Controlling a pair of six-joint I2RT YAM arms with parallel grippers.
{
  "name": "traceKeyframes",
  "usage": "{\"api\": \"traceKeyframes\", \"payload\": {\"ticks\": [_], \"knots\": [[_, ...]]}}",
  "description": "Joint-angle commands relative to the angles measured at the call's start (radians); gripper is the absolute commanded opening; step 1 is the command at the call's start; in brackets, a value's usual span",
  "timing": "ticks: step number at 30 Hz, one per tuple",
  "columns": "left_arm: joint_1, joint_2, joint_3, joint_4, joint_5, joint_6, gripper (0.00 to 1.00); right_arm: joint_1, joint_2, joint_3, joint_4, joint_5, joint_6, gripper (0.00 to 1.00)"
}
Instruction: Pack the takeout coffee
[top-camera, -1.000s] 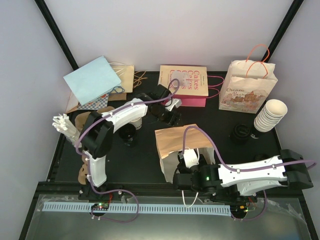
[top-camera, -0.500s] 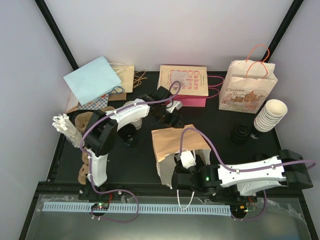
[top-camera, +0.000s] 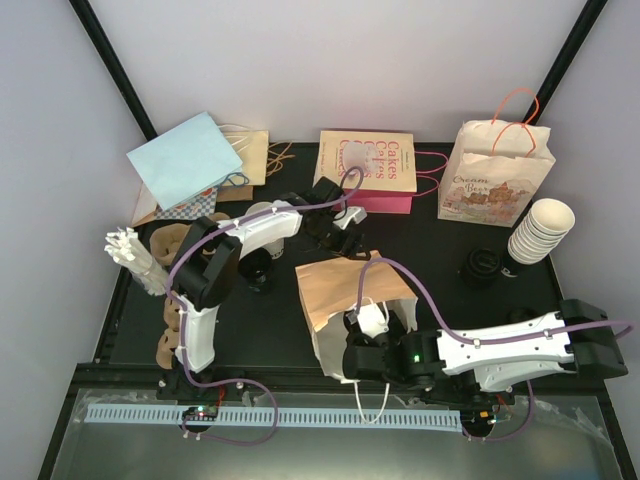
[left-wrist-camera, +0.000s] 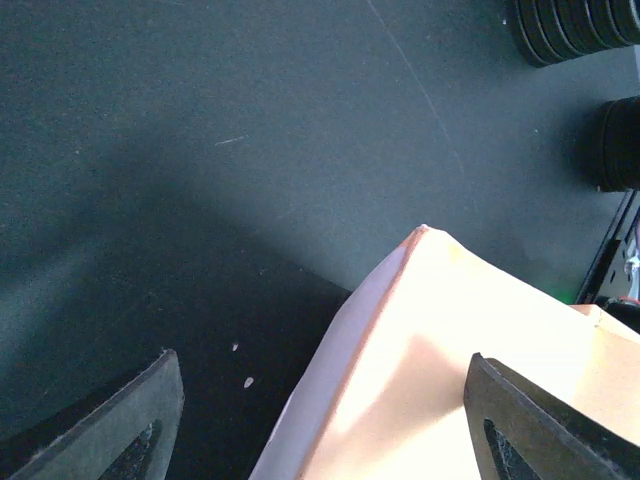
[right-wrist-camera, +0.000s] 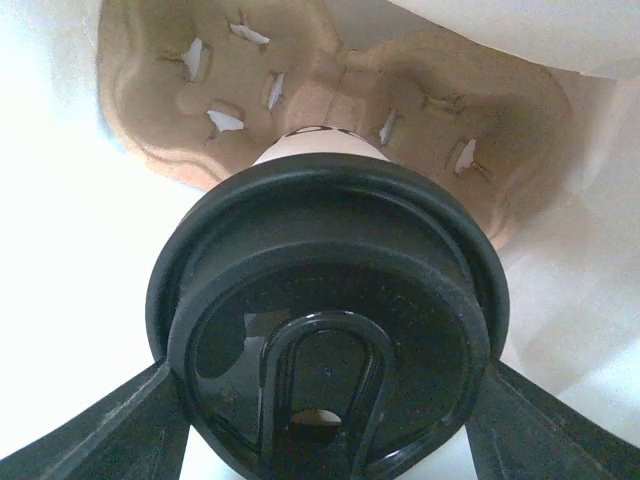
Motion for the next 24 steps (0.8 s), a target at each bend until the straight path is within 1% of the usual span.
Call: {"api": "traceKeyframes", "payload": {"ticks": [1,8,16,24], "knots": [[-0.008,0.000,-0.048,0.032,0.039,0.010,0.78,0.001,0.017,0.004,0.010,-0.015,0.005,0.43],[-0.009,-0.015,-0.102,0.054,0.057,-0.004,0.76,0.000,0.043,0.004,0.009,0.025,0.025,0.42],[-0.008,-0.019,-0.122,0.052,0.069,-0.007,0.75,-0.044,0.078,0.020,0.034,0.045,-0.001,0.41],[-0.007,-0.015,-0.110,0.050,0.054,-0.011,0.75,-0.042,0.064,0.078,-0.064,0.080,0.005,0.38]]}}
